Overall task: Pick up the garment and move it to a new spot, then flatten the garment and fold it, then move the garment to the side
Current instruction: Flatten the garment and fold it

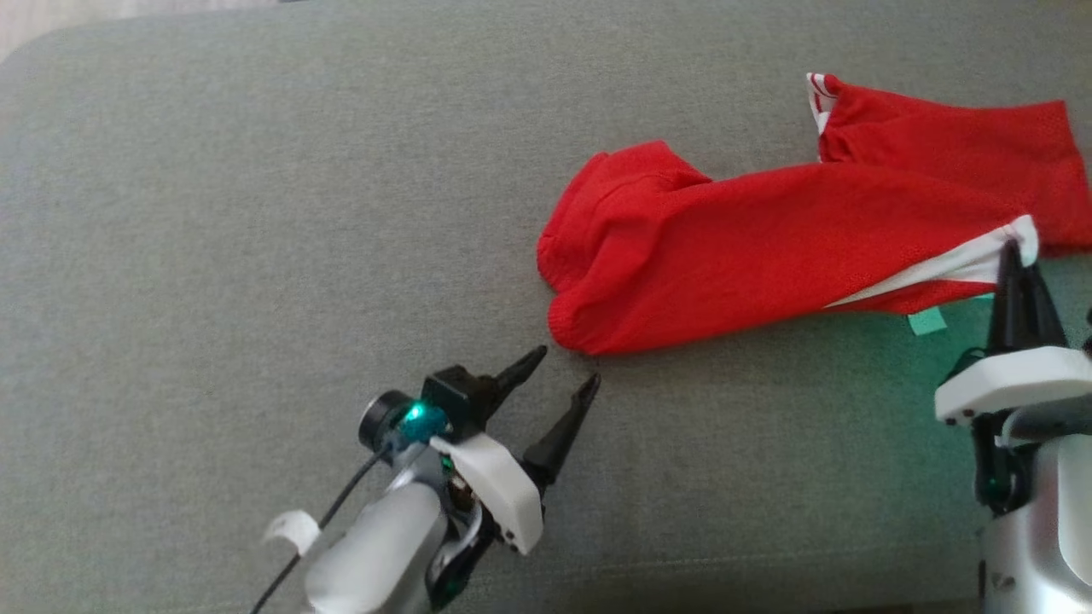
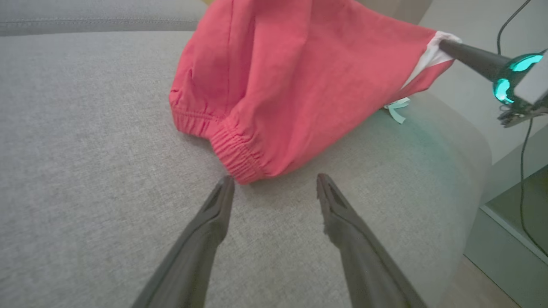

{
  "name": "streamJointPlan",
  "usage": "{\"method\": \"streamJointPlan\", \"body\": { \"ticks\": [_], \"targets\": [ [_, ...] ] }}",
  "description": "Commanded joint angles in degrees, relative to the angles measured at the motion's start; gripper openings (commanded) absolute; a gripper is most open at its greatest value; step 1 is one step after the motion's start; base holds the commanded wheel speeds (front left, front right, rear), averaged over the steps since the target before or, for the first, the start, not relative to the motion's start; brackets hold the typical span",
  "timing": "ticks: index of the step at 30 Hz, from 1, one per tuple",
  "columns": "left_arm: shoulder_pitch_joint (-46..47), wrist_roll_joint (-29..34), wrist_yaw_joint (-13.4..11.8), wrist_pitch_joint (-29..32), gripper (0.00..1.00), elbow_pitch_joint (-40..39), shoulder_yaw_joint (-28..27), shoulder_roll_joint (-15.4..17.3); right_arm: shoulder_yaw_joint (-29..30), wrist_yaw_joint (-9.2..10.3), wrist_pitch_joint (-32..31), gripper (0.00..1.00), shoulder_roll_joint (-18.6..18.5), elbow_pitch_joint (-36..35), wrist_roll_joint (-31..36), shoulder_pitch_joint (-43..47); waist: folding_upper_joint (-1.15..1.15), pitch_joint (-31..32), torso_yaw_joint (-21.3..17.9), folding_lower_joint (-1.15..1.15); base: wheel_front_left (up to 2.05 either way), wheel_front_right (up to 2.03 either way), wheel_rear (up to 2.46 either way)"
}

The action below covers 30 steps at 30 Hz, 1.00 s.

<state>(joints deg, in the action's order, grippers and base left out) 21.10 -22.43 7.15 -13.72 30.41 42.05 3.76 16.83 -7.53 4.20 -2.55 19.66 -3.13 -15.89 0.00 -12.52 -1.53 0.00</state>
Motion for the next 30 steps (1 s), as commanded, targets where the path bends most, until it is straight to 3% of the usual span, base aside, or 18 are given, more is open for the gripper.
{"method": "streamJointPlan", "body": {
  "ticks": [1, 6, 15, 16, 17, 18, 23, 30],
  "targets": [
    [3.7, -1.1, 0.3, -0.4, 1.0, 0.5, -0.9, 0.8, -2.0, 0.04, 0.4, 0.0, -0.3, -1.6, -0.5, -2.4, 0.0, -0.5, -0.9, 0.0, 0.0, 0.0, 0.0],
    [6.9, -3.6, 0.3, -0.7, 1.0, 5.8, -0.4, 0.2, -3.7, 0.04, 0.5, 0.0, -0.3, -1.8, -1.0, -2.9, 0.0, -1.0, -2.3, 0.0, 0.0, 0.0, 0.0],
    [9.7, -8.8, 0.3, -1.1, 1.0, 8.0, 4.2, -0.3, -6.3, 0.04, 0.6, 0.0, -0.3, -2.4, -2.2, -2.9, 0.0, -1.2, -3.2, 0.0, 0.0, 0.0, 0.0],
    [10.0, -9.8, 0.3, -1.2, 0.85, 7.9, 5.0, -0.4, -6.5, 0.04, 0.6, 0.0, -0.3, -2.6, -2.3, -2.9, 0.0, -1.1, -3.3, 0.0, 0.0, 0.0, 0.0],
    [10.3, -10.5, 0.3, -1.2, 0.33, 7.7, 6.0, -0.4, -6.7, 0.04, 0.5, 0.0, -0.3, -2.7, -2.3, -2.9, 0.0, -1.2, -3.3, 0.0, 0.0, 0.0, 0.0],
    [10.7, -11.2, 0.3, -1.2, 0.0, 7.4, 6.8, -0.4, -6.9, 0.04, 0.5, 0.0, -0.3, -2.8, -2.4, -2.8, 0.0, -1.1, -3.3, 0.0, 0.0, 0.0, 0.0],
    [11.9, -13.1, 0.3, -1.3, 0.0, 4.5, 6.3, 0.8, -8.0, 0.04, 0.7, 0.0, -0.3, -3.6, -2.9, -2.6, 0.0, -0.8, -3.2, 0.0, 0.0, 0.0, 0.0],
    [9.5, -9.8, 0.3, -1.3, 0.0, -3.3, -3.5, 3.3, -10.4, 0.04, 1.2, 0.0, -0.3, -6.4, -2.9, -2.5, 0.0, 1.0, -1.4, 0.0, 0.0, 0.0, 0.0]
  ]
}}
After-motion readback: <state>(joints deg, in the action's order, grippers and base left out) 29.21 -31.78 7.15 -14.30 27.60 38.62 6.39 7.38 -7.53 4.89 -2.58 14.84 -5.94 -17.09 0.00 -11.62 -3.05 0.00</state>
